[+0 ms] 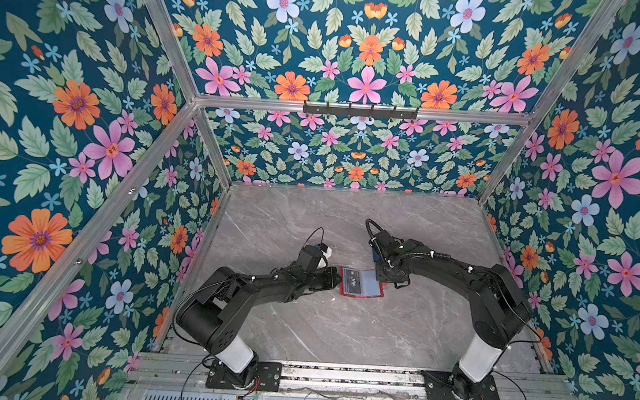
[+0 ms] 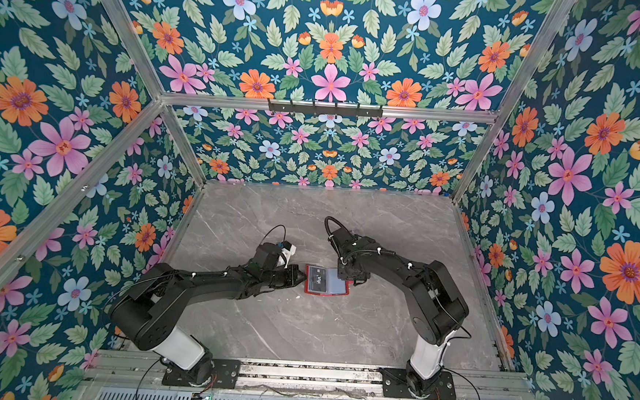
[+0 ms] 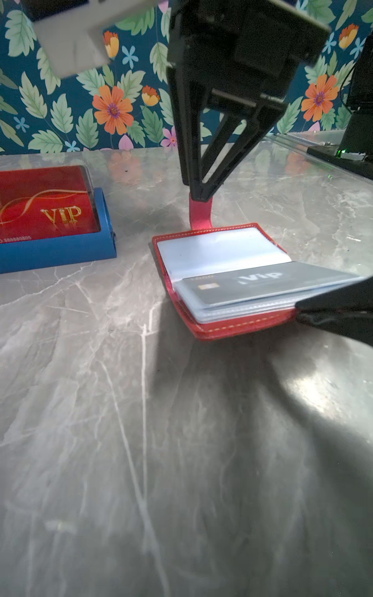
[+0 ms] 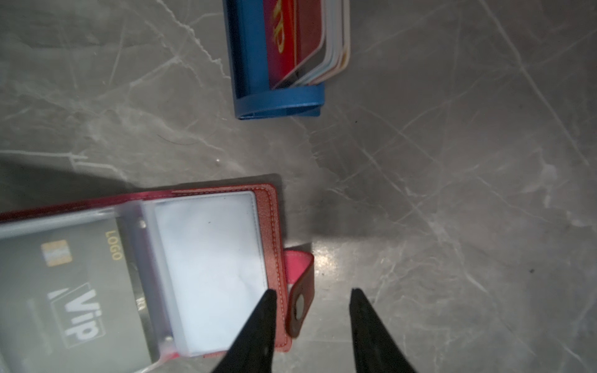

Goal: Insert credit cards into a card holder
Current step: Close the card holder at the center of the table.

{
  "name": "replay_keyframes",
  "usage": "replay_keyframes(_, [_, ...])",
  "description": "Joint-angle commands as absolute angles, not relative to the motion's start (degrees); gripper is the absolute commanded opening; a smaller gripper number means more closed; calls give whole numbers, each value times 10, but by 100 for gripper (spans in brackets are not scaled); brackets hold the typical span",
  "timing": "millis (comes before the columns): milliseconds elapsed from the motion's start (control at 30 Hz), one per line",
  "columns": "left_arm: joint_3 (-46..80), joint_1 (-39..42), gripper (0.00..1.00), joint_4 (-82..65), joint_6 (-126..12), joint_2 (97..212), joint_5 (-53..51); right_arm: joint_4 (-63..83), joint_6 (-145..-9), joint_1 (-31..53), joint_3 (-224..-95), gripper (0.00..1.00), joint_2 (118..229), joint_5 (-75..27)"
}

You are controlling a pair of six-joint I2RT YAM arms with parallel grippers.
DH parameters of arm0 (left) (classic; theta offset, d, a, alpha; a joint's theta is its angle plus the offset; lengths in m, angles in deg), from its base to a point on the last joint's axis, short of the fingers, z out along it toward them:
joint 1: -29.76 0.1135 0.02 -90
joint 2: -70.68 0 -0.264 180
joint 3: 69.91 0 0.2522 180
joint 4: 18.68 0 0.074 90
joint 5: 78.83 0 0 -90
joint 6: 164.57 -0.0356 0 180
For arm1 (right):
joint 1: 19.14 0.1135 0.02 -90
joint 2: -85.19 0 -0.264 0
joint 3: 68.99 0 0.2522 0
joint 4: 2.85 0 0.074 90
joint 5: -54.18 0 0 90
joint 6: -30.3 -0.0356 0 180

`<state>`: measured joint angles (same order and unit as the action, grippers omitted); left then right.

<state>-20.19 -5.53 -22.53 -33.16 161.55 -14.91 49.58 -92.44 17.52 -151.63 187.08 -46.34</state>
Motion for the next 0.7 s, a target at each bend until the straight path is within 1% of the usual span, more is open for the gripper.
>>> replay_keyframes(0, [-194, -57, 0, -201, -347, 1610, -139, 491, -930, 175, -1518, 25, 1879, -453])
replay_keyframes(100, [-187, -58, 0, -189, -351, 1607, -133, 487, -931, 175, -1514, 17, 1880, -447])
replay_keyframes(200, [-178, -61, 0, -181, -353, 1608, -133, 478, -932, 173, -1506, 12, 1876, -440])
replay_keyframes(267, [-174, -63, 0, -187, -350, 1609, -143, 472, -933, 171, -1500, 11, 1875, -435])
replay_keyframes(300, [-171, -64, 2, -190, -347, 1609, -149, 469, -933, 169, -1497, 10, 1873, -432])
replay_keyframes(400, [-163, -71, 12, -194, -347, 1612, -154, 452, -936, 162, -1482, 9, 1869, -417])
replay_keyframes(667, [-145, -89, 31, -231, -339, 1632, -191, 422, -940, 150, -1459, 8, 1864, -388])
